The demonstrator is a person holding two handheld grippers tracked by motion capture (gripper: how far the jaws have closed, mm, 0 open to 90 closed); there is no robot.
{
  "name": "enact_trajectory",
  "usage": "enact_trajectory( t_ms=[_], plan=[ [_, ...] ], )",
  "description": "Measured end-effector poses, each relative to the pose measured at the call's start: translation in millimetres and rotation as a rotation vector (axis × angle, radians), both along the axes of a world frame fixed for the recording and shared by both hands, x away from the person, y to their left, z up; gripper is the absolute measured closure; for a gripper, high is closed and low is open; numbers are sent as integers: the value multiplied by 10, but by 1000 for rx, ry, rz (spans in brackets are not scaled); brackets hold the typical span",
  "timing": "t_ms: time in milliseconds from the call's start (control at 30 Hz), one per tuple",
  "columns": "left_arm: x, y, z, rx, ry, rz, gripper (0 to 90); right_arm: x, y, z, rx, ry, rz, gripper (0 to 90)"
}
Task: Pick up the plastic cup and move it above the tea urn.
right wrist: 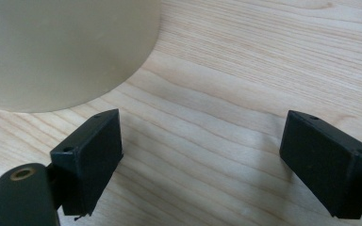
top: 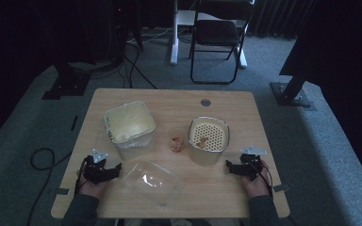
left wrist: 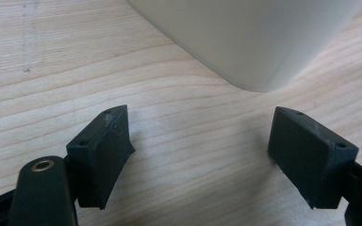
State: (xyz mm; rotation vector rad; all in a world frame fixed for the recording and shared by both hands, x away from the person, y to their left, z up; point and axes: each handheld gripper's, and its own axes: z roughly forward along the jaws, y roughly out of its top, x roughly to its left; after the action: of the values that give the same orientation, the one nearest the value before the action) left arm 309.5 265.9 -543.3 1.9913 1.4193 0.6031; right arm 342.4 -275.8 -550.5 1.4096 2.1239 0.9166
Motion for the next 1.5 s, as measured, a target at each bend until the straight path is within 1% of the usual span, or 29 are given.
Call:
enact_trajectory(
  t_ms=[67,200,267,300,333,367,433,467,500,567,633,700,733,767,800,867,900,933,967,1000,1067,1133,1167,1267,1300,1333,1400,1467,1500],
  plan=[
    [-2,-2,5,6,2,-14,220,0,-5,0,0,-1,0,132],
    [-22,-27,22,6,1,-32,324,0,-5,0,0,0,-1,132],
    [-35,-53,37,25,-1,-44,344,1,-6,0,0,0,-2,132],
    [-44,-73,51,31,7,-47,383,2,-7,0,1,0,-6,132],
    [-44,-73,51,31,7,-47,399,2,-7,0,1,0,-6,132],
    [-52,-88,63,42,12,-52,402,3,-9,-1,0,-1,-6,132],
    [-57,-92,70,34,14,-54,411,3,-9,0,0,-1,-6,132],
    [-80,-94,99,17,9,-57,418,3,-9,0,0,0,-7,132],
    [-80,-94,99,17,9,-57,419,3,-9,0,0,0,-6,132],
    [-123,-87,159,-18,-1,-65,431,3,-9,0,0,0,-6,132],
    [-149,-79,198,-45,-3,-75,483,3,-9,0,0,0,-6,132],
    [-177,-83,240,-54,-12,-85,505,3,-9,0,0,0,-6,132],
    [-194,-87,262,-68,-16,-93,516,3,-9,0,0,0,-6,132],
    [-194,-87,262,-68,-16,-93,527,3,-9,0,0,0,-6,132],
    [-223,-102,298,-89,-22,-109,533,3,-9,0,0,0,-6,132],
    [-235,-112,313,-98,-23,-120,539,3,-9,0,0,0,-6,132],
    [-255,-140,341,-114,-26,-143,542,3,-9,0,0,0,-6,132],
    [-255,-140,341,-114,-26,-143,544,3,-9,0,0,0,-6,132],
    [-271,-170,374,-133,-29,-166,545,3,-9,0,0,0,-6,132],
    [-271,-170,374,-133,-29,-166,545,3,-9,0,0,0,-6,132],
    [-287,-216,426,-151,-35,-188,545,3,-9,0,0,0,-7,132],
    [-293,-229,444,-148,-39,-191,545,3,-9,0,0,0,-7,132],
    [-308,-259,479,-166,-43,-205,545,3,-8,0,0,0,-7,132],
    [-318,-294,509,-167,-47,-219,544,3,-8,0,0,-1,-7,132],
    [-321,-336,520,-168,-40,-233,544,3,-8,0,0,-1,-7,132],
    [-321,-336,520,-168,-40,-233,544,3,-8,-1,0,-1,-7,132],
    [-311,-367,520,-184,-18,-251,544,3,-8,0,0,0,-7,132],
    [-319,-388,529,-178,-18,-259,545,3,-8,-1,0,0,-6,132],
    [-324,-396,539,-183,-17,-262,544,3,-8,0,0,0,-7,132]
  ],
)
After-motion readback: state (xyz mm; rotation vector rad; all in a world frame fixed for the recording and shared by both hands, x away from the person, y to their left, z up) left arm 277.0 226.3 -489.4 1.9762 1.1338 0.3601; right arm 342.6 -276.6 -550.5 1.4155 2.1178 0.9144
